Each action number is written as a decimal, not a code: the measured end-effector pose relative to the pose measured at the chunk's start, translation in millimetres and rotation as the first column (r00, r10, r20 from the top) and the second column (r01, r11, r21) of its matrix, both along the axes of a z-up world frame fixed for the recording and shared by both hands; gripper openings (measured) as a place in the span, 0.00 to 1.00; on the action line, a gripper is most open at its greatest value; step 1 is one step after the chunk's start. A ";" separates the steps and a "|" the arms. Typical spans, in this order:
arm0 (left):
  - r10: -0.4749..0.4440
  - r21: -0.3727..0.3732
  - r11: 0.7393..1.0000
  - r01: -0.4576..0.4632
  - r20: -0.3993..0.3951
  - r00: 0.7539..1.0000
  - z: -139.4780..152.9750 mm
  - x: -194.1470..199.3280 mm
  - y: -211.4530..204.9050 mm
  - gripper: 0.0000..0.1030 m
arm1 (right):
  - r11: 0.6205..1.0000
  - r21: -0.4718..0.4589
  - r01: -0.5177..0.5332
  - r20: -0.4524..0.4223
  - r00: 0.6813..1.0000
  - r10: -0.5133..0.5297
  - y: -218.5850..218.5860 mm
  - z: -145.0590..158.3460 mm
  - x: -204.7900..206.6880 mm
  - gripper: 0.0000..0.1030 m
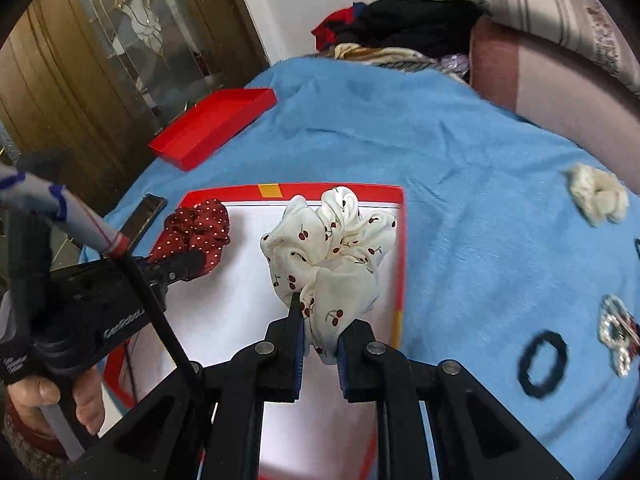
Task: Organize jewelry
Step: 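Carry both scrunchies onto the white tray and open both grippers, then move both tools back toward the remaining accessories, then grasp the black hair tie with the left gripper while the right grasps the blue striped strap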
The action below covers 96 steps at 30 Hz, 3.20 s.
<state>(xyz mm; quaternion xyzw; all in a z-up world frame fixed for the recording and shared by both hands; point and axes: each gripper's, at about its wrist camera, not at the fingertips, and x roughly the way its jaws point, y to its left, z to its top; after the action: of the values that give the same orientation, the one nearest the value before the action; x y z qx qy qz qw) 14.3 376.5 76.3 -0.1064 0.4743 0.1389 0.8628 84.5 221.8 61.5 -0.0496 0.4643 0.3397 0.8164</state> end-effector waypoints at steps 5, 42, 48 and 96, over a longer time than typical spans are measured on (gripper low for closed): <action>0.033 -0.013 0.999 -0.033 -0.008 0.999 -9.1 7.6 16.3 0.11 | 1.000 -0.030 0.000 -0.022 1.000 -0.001 19.4 -17.7 18.1 0.14; -0.028 0.147 0.989 0.014 0.089 0.996 55.1 -29.9 -81.6 0.51 | 0.988 0.006 0.151 0.046 0.987 -0.152 -109.3 20.2 -22.8 0.46; -0.096 0.141 0.987 0.083 0.089 0.991 61.8 -32.9 -129.0 0.51 | 0.970 0.022 0.241 0.047 0.969 -0.241 -178.0 19.0 -40.5 0.46; -0.387 -0.132 0.916 0.378 -0.049 0.921 -55.7 103.2 -294.5 0.09 | 0.794 0.033 0.607 0.009 0.794 -0.608 -393.1 -29.1 6.5 0.06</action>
<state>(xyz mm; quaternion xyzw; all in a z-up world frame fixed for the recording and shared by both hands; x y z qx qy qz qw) 117.5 82.0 20.7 -0.0581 0.5253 -0.0575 0.8470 91.0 -171.3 32.4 0.1104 0.4428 0.0659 0.8874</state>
